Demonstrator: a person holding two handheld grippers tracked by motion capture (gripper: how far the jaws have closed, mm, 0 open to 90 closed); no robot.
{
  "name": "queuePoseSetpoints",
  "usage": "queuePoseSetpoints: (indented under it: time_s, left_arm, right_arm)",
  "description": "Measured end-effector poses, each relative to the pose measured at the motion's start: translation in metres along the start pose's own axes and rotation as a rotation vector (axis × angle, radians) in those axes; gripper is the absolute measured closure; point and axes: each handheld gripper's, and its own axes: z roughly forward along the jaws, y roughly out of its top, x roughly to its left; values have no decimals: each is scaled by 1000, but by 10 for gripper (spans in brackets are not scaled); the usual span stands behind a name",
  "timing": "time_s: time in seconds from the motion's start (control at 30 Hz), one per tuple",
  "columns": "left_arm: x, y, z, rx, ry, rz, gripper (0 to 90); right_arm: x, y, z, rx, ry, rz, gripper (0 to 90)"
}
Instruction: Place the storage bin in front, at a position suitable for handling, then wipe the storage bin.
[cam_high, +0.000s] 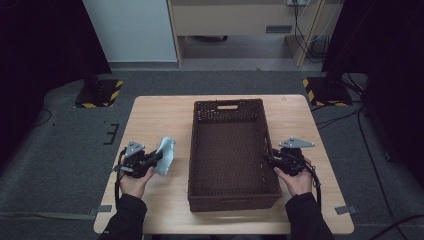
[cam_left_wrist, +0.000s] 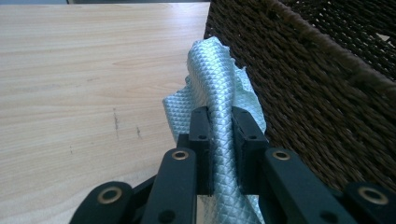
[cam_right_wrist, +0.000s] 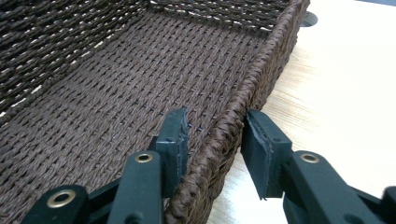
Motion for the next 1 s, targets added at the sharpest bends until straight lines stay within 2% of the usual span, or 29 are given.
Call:
queuePoseSetpoints:
  time_s: [0.27,0.43,0.57,0.63,0.77,1.0]
  left_arm:
    - [-3,12,7,-14,-12,6,793]
    - [-1,22,25,-17,-19,-6,794]
    - [0,28,35,-14,-16,-9,795]
    - [-1,32,39,-24,-19,-5,795]
    - [-2,39,46,-16,-3,21,796]
    - [-5,51,61,-6,0,36,792]
  right_arm:
    - [1,-1,-2,-3,-6,4,629]
    - [1,-1,-2,2,-4,11,633]
    - [-1,-1,-3,0,-3,-4,642]
    - [-3,-1,-4,0,-4,-5,651]
    - [-6,-3,-6,0,4,-11,661]
    - [-7,-3,-6,0,7,-10,664]
